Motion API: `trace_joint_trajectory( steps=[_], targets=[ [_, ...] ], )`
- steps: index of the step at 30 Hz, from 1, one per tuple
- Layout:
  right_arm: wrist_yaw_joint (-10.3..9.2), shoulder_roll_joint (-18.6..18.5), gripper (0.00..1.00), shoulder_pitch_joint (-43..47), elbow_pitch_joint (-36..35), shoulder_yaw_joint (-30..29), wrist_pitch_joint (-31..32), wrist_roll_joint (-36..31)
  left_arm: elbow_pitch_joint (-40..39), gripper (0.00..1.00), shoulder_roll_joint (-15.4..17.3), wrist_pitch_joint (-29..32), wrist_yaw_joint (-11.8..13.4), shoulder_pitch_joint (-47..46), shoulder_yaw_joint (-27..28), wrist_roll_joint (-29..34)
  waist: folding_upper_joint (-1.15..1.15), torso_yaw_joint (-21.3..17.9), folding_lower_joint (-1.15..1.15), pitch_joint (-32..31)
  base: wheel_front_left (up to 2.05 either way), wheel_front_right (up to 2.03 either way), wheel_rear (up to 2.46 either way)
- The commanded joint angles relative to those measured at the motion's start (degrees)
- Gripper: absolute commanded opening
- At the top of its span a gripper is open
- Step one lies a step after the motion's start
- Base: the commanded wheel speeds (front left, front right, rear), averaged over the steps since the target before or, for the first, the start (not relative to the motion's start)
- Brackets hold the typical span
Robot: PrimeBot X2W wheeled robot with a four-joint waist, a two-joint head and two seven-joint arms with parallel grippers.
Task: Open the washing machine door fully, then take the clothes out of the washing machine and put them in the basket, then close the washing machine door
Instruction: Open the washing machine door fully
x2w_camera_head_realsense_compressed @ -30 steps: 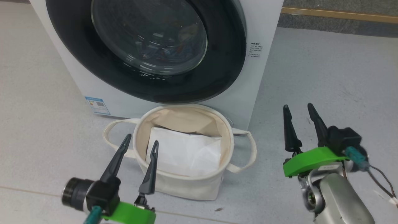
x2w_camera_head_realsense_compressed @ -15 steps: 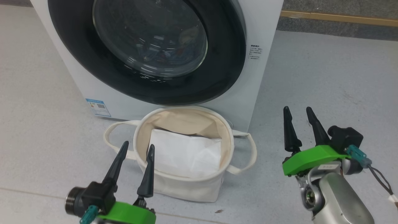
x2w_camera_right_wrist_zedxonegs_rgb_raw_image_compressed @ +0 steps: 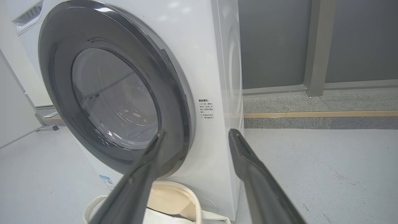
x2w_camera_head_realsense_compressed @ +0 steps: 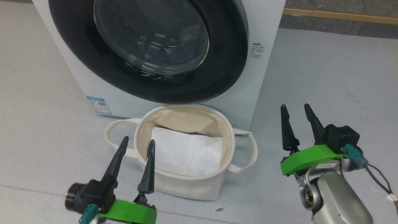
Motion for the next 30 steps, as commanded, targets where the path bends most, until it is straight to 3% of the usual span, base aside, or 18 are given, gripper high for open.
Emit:
trace_joint_trajectory(
  steps=[1, 7, 8, 9, 15, 22, 30],
  targets=[
    [0.0, 0.4, 1.0, -1.5, -2.3, 1.1, -0.7, -0.3, -2.0, 1.0, -0.2, -0.7, -0.3, -1.8, 2.3, 0.7, 0.0, 0.0, 0.0, 0.2, 0.0, 0.0, 0.0],
    [0.0, 0.5, 1.0, -1.2, -3.0, 0.7, -0.7, -1.2, -1.3, 1.0, -0.8, -0.7, -0.9, -1.6, 2.7, 1.1, 0.0, 0.0, 0.0, 0.3, 0.0, 0.0, 0.0],
    [0.0, 0.5, 0.58, -1.2, -3.1, 0.7, -0.7, -1.2, -1.1, 1.0, -1.0, -0.7, -1.0, -1.6, 2.8, 1.2, 0.0, 0.0, 0.0, 0.2, 0.0, 0.0, 0.0],
    [0.0, 0.5, 0.0, -1.1, -3.2, 0.8, -0.7, -1.0, -1.0, 1.0, -1.1, -0.7, -1.2, -1.6, 2.8, 1.3, 0.0, 0.1, 0.0, 0.2, 0.0, 0.0, 0.0],
    [0.0, 1.2, 0.0, -1.1, -1.5, -0.5, -0.7, 7.9, -1.8, 1.0, -2.0, -0.7, -2.3, -1.5, 3.0, 2.2, 0.0, 0.3, 0.0, 0.3, 0.0, 0.0, 0.0],
    [0.0, 2.0, 0.0, -4.0, -0.7, -6.4, 3.4, 34.1, -1.0, 1.0, -2.9, -0.7, -2.7, -2.0, 2.5, 3.9, 0.0, 1.1, 0.0, 3.2, 0.0, 0.0, 0.0],
    [0.0, 0.3, 0.0, -11.3, -1.8, -13.1, 14.5, 57.1, 0.1, 1.0, -4.1, -0.7, -2.8, -4.2, 1.6, 5.4, 0.0, 2.2, 0.0, 8.2, 0.0, 0.0, 0.0]
  ],
)
